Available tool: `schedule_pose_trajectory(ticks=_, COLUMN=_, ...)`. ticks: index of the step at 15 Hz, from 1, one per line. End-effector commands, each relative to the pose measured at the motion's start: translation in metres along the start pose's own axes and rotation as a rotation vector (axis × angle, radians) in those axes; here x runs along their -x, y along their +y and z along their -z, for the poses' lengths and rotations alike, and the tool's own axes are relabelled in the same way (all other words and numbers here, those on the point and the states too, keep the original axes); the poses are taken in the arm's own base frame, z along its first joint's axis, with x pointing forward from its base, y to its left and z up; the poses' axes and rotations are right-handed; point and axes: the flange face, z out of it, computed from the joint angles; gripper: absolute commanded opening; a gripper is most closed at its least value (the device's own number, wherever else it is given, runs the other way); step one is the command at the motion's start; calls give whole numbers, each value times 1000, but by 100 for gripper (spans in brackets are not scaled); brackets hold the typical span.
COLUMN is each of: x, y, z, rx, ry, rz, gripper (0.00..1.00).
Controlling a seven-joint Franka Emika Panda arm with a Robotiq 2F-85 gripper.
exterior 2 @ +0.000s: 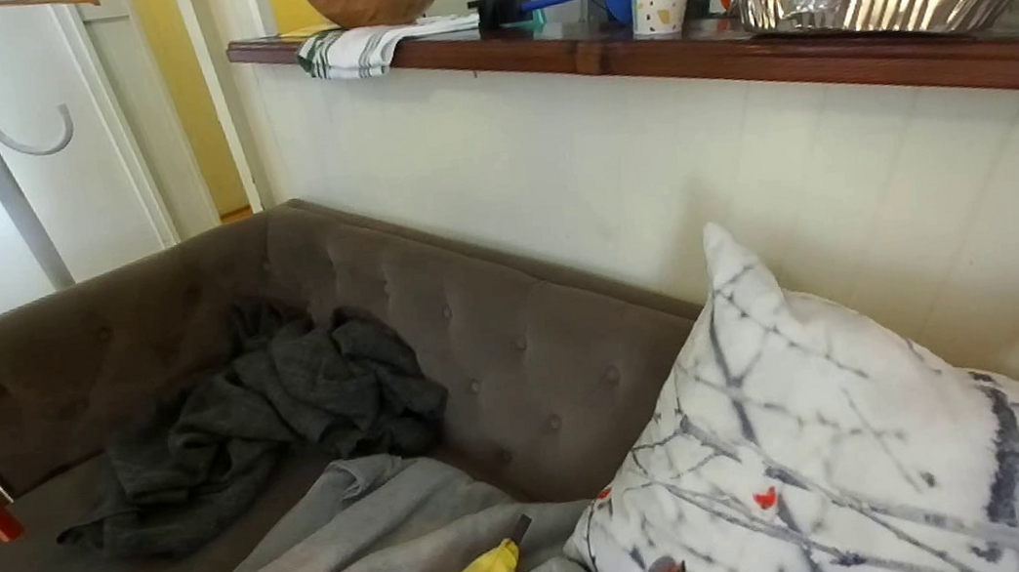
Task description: Put the yellow bag in the tray
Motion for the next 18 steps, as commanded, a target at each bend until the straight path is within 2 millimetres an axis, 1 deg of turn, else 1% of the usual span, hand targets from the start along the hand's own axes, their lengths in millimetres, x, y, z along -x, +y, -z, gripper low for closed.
schedule_pose_trajectory(ticks=1, x=0, y=0, z=1, rx=0, ry=-1, rz=0, gripper=100)
schedule_pose_trajectory(ticks=7, x=0, y=0, z=1, rx=0, ry=-1, rz=0, gripper=100)
schedule_pose_trajectory(ticks=9, x=-17, y=-5, z=-9, rx=9, ry=39, rz=-40, gripper=100)
schedule_pose_trajectory(ticks=11, x=-40, y=-10, z=-27, rx=18, ry=70, rz=-95, gripper=100)
schedule_pose_trajectory(ticks=15, x=-93, y=-13, z=-84, rx=8, ry=81, rz=-321, gripper=100)
schedule_pose_trajectory(ticks=18, x=-128, y=-14, z=-128, rx=0, ry=73, rz=-440, gripper=100)
